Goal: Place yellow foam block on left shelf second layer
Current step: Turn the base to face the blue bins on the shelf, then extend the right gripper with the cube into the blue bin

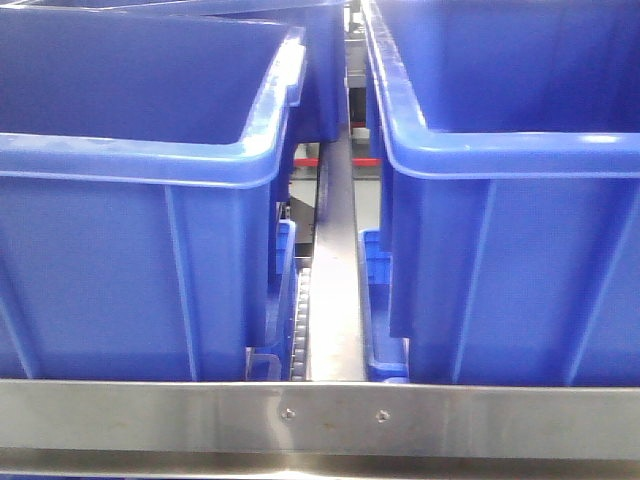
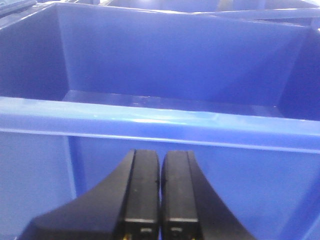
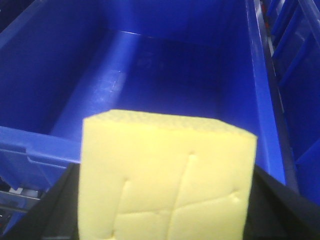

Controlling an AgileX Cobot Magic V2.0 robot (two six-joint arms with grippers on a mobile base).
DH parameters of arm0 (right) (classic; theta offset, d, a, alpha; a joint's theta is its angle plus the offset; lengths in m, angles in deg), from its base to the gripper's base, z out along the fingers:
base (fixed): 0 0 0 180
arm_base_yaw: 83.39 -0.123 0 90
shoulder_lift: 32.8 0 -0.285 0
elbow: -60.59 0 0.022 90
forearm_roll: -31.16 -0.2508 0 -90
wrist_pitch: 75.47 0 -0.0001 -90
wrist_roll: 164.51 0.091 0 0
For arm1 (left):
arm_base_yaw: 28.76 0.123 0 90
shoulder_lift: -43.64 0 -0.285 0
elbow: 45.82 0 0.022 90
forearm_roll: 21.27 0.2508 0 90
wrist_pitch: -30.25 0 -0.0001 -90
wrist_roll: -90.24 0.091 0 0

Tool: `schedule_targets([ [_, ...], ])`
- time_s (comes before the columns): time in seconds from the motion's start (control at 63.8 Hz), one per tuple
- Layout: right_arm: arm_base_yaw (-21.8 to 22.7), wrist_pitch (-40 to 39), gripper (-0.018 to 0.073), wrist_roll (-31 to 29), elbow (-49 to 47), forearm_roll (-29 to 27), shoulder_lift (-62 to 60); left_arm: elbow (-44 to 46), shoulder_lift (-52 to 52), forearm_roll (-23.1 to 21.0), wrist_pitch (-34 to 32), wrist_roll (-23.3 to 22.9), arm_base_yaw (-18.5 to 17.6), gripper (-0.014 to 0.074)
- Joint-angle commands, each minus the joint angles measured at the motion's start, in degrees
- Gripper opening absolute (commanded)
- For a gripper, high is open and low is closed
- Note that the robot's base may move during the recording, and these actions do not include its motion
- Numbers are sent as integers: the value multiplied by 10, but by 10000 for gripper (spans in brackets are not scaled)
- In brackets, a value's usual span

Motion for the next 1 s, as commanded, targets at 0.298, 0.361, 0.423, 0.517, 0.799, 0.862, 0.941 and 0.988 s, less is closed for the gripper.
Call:
schedule_targets([
  [0.298, 3, -50, 335, -6, -16, 4, 10, -16, 8, -4, -48, -2, 0, 136],
  [0.361, 3, -50, 335, -6, -16, 4, 10, -16, 8, -4, -48, -2, 0, 136],
  [0.423, 3, -50, 335, -6, -16, 4, 10, -16, 8, -4, -48, -2, 0, 136],
  [0.517, 3, -50, 335, -6, -16, 4, 10, -16, 8, -4, -48, -2, 0, 136],
  [0.799, 3, -44, 335, -6, -15, 4, 10, -16, 8, -4, -48, -2, 0, 136],
  [0.862, 3, -40, 335, -6, -15, 4, 10, -16, 8, -4, -48, -2, 0, 136],
  [0.941, 3, -46, 335, -6, -16, 4, 10, -16, 8, -4, -48, -2, 0, 136],
  [0.988, 3, -52, 335, -5, -21, 4, 14, -16, 8, -4, -48, -2, 0, 136],
])
